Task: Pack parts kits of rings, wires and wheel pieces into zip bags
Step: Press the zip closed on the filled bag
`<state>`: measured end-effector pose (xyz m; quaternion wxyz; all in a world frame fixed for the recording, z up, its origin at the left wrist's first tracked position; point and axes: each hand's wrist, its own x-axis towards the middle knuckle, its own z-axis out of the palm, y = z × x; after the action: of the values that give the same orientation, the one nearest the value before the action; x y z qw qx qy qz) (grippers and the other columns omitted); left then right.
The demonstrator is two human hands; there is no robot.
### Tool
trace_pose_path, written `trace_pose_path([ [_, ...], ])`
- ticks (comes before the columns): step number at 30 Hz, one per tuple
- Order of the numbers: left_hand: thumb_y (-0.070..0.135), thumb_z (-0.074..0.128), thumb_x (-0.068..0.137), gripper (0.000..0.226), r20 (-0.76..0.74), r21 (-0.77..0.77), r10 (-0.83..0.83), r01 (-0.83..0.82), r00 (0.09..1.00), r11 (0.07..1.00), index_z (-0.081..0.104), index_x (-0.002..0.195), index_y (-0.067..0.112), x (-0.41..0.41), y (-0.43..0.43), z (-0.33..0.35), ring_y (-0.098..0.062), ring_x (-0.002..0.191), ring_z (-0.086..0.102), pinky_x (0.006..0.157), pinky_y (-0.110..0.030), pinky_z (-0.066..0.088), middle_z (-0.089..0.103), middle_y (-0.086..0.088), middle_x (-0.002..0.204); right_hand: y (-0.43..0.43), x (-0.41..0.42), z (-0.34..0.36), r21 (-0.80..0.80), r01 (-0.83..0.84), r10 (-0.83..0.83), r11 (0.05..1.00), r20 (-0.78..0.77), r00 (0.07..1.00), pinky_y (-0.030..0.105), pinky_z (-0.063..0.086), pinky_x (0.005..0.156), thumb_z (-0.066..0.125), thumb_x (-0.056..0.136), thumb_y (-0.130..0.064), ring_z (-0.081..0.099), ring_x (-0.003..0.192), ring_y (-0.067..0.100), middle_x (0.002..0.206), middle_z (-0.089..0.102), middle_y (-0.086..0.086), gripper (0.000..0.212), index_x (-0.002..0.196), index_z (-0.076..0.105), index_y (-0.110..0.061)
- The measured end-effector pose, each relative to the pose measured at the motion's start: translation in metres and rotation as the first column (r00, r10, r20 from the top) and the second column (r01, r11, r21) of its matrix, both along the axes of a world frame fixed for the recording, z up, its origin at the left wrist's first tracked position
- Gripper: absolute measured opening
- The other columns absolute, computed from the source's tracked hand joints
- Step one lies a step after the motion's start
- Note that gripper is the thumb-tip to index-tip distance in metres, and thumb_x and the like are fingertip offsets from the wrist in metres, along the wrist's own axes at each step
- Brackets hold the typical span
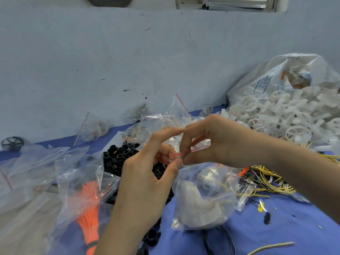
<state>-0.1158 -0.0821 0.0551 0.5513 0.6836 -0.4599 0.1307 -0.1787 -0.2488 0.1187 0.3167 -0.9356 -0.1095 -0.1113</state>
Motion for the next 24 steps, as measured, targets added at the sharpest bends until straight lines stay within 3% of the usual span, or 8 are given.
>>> trace_pose_path([
  [3, 0.005, 0.071, 0.082, 0.06, -0.005, -0.028, -0.025, 0.025, 1.0, 0.999, 0.056, 0.109, 0.056, -0.0005, 0.0001, 0.0006, -0.009, 0.079, 0.064, 0.074, -0.011, 0.049, 0.062, 0.012, 0.082, 0.0015, -0.001, 0.0008, 0.005, -0.011, 0.011, 1.0, 0.016, 1.0, 0.01, 0.043, 0.078, 0.077, 0.076, -0.017, 0.062, 0.078, 0.0, 0.079, 0.07, -0.008, 0.012, 0.074, 0.07, -0.026],
  [7, 0.018, 0.065, 0.077, 0.05, -0.017, -0.041, -0.017, 0.016, 1.0, 0.999, 0.055, 0.109, 0.056, 0.0014, -0.001, 0.0007, -0.009, 0.08, 0.065, 0.075, -0.013, 0.05, 0.063, 0.013, 0.082, -0.001, 0.0019, -0.0025, 0.001, 0.02, -0.02, 1.0, 0.012, 1.0, 0.029, 0.05, 0.085, 0.078, 0.075, -0.024, 0.064, 0.079, 0.004, 0.079, 0.07, -0.013, 0.01, 0.074, 0.07, -0.031],
  [12, 0.02, 0.064, 0.077, 0.046, -0.009, -0.019, 0.027, -0.027, 1.0, 0.999, 0.056, 0.11, 0.051, 0.0035, -0.0003, -0.0008, -0.009, 0.08, 0.063, 0.076, -0.012, 0.048, 0.061, 0.014, 0.082, -0.0067, 0.0002, -0.0043, -0.062, 0.061, -0.059, 0.996, 0.036, 0.998, 0.027, 0.049, 0.085, 0.077, 0.075, -0.028, 0.063, 0.078, 0.002, 0.078, 0.068, -0.017, 0.01, 0.074, 0.069, -0.033],
  [17, 0.031, 0.065, 0.079, 0.004, 0.05, 0.081, 0.079, -0.083, 0.996, 0.993, 0.065, 0.081, 0.028, 0.0039, -0.0027, -0.0011, -0.011, 0.082, 0.059, 0.072, -0.023, 0.047, 0.059, 0.013, 0.084, -0.0042, -0.003, -0.0031, -0.106, 0.028, -0.018, 0.994, 0.092, 0.996, 0.015, 0.043, 0.077, 0.076, 0.076, -0.03, 0.06, 0.08, 0.002, 0.079, 0.066, -0.017, 0.011, 0.073, 0.066, -0.035],
  [24, 0.026, 0.067, 0.079, 0.013, 0.131, 0.064, 0.13, -0.139, 0.983, 0.988, 0.06, 0.069, 0.02, 0.0035, -0.0002, 0.0013, -0.009, 0.082, 0.056, 0.072, -0.011, 0.04, 0.051, 0.011, 0.095, -0.0071, -0.0022, -0.003, -0.134, 0.049, -0.037, 0.99, 0.097, 0.995, 0.027, 0.046, 0.08, 0.077, 0.075, -0.031, 0.061, 0.079, 0.002, 0.076, 0.067, -0.016, 0.01, 0.073, 0.067, -0.032],
])
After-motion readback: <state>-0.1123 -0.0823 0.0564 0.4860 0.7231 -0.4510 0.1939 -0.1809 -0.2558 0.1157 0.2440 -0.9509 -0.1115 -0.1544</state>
